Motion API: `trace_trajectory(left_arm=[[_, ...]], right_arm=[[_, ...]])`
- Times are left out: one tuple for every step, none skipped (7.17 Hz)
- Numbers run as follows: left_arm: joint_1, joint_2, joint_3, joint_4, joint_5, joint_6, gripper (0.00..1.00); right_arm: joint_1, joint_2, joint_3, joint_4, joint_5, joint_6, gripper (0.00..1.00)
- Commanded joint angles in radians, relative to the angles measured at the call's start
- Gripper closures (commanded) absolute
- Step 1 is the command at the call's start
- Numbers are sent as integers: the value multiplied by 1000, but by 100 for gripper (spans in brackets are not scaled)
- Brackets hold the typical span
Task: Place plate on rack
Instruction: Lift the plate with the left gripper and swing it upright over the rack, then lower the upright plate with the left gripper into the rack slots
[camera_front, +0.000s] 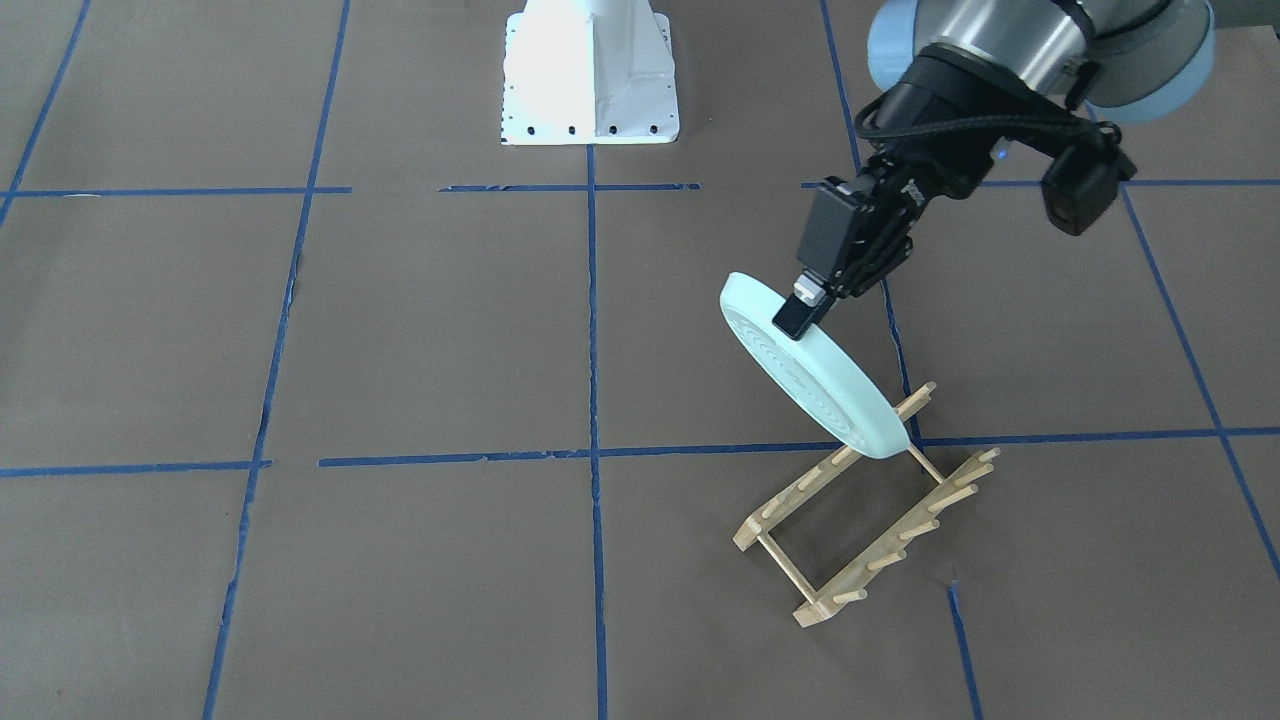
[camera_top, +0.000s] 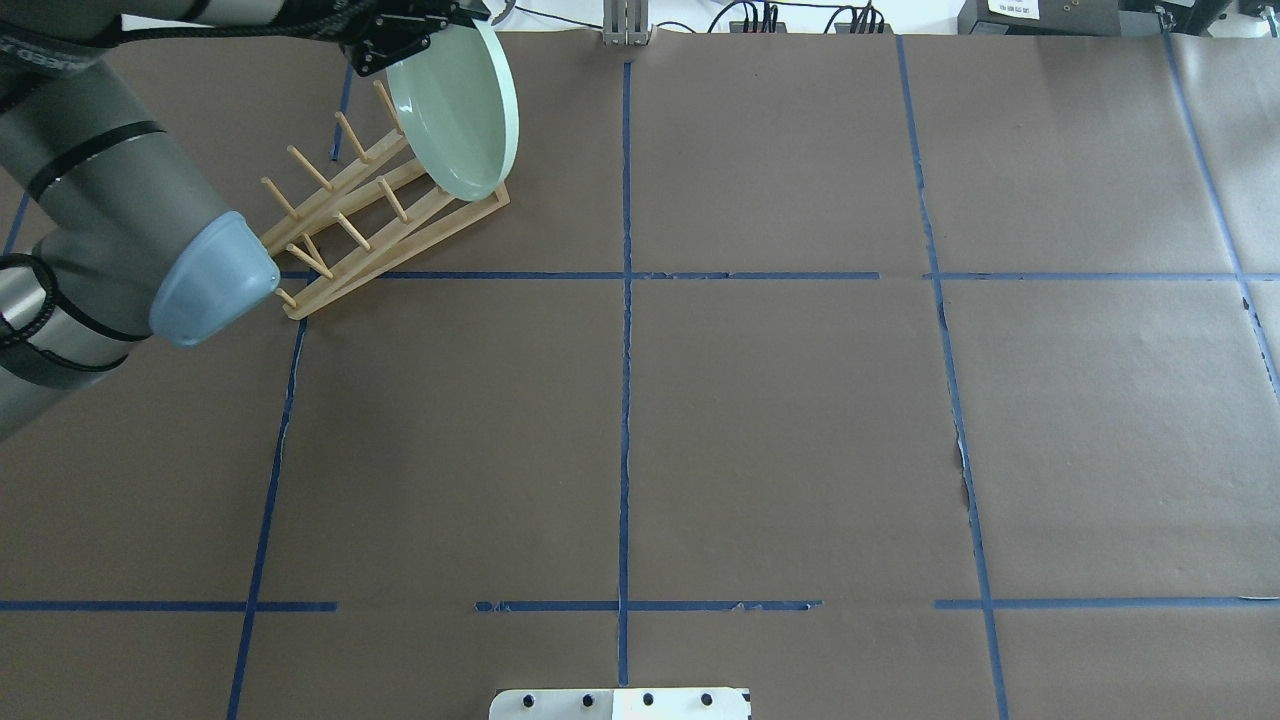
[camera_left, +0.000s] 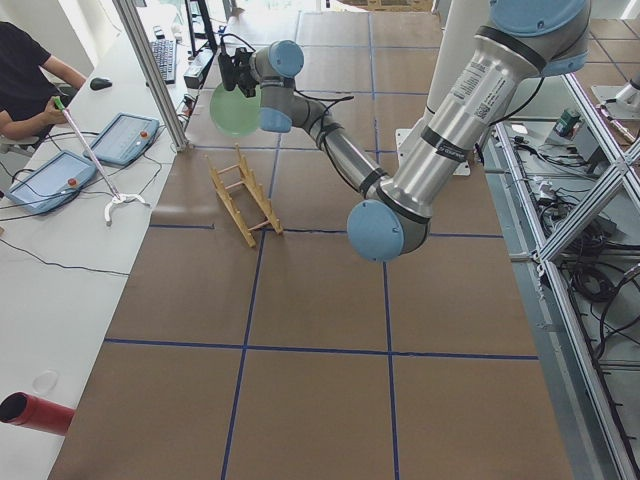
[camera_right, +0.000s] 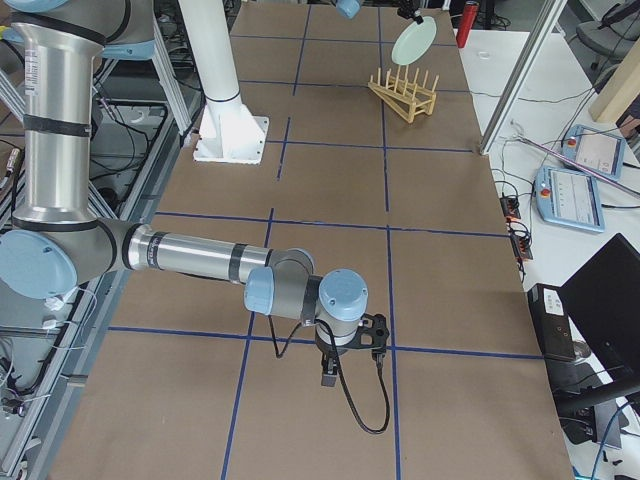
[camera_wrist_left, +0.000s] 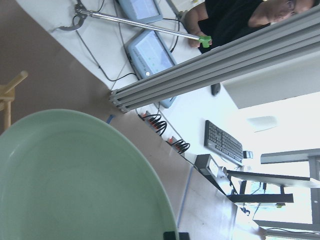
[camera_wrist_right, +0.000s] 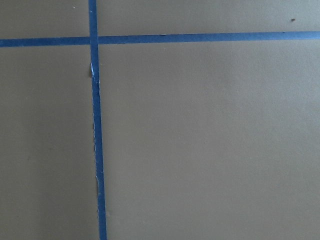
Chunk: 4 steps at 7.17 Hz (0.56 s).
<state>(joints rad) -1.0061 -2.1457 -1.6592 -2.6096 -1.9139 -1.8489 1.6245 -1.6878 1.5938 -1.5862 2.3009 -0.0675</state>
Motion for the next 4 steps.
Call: trace_trajectory(left_arm=[[-5, 10, 113, -191, 1, -7, 100], [-8, 10, 162, -214, 1, 29, 100], [-11, 7, 183, -242, 1, 39, 100], [-12, 6, 199, -282, 24, 37, 100]], right_arm=[[0, 0, 0, 0, 0, 0, 0], [0, 0, 0, 0, 0, 0, 0], [0, 0, 0, 0, 0, 0, 0], [0, 0, 0, 0, 0, 0, 0]])
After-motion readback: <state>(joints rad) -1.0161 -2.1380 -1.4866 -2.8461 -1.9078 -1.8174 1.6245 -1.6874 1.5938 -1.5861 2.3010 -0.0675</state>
